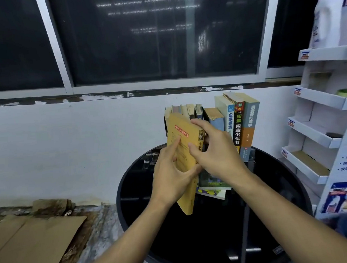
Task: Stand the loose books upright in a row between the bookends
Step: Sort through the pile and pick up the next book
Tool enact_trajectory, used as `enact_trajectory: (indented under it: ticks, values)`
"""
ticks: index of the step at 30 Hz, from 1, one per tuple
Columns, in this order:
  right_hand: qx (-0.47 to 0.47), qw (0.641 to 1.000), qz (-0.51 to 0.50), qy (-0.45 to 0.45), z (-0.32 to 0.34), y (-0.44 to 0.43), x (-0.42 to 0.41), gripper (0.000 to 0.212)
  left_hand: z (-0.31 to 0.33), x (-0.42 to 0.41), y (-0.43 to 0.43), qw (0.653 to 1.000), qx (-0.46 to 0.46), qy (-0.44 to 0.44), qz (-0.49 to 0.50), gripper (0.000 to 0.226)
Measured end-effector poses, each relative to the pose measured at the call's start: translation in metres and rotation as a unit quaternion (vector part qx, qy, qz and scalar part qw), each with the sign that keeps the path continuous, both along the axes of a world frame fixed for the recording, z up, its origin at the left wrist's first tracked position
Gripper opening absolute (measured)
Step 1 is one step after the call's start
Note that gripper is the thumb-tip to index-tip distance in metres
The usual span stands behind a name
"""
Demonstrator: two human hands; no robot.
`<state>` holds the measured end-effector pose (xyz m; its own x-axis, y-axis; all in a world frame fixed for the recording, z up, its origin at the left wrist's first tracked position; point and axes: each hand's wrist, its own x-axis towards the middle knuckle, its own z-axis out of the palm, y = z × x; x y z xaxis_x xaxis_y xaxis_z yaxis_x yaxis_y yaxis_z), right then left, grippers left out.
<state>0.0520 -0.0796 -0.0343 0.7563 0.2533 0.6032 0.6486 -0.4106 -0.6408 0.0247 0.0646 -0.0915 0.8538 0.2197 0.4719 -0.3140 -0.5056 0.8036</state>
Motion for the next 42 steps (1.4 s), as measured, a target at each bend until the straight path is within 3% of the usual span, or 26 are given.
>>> enact_trajectory:
  ticks: [8, 20, 26, 32, 38, 42]
  values:
    - [0.009, 0.999, -0.049, -0.006, 0.022, -0.020, 0.000, 0.053, 0.016, 0.003, 0.004, 0.999, 0.040, -0.005, -0.030, 0.101]
    - [-0.018, 0.987, -0.134, -0.088, 0.078, -0.076, 0.009, 0.047, 0.068, 0.085, 0.019, 0.980, 0.186, -0.061, 0.027, 0.076]
    - [-0.017, 0.983, -0.156, -0.098, 0.085, -0.082, 0.023, 0.046, 0.085, 0.137, 0.009, 0.938, 0.335, -0.047, 0.076, 0.069]
    - [-0.025, 0.982, -0.159, -0.095, 0.087, -0.080, 0.033, 0.047, 0.085, 0.164, -0.007, 0.891, 0.446, 0.027, 0.082, 0.056]
    - [-0.042, 0.979, -0.168, -0.106, 0.091, -0.075, 0.041, 0.050, 0.082, 0.166, -0.006, 0.883, 0.451, 0.013, 0.128, 0.039]
    - [-0.039, 0.979, -0.166, -0.109, 0.095, -0.069, 0.046, 0.050, 0.082, 0.164, 0.001, 0.886, 0.438, 0.029, 0.150, 0.039]
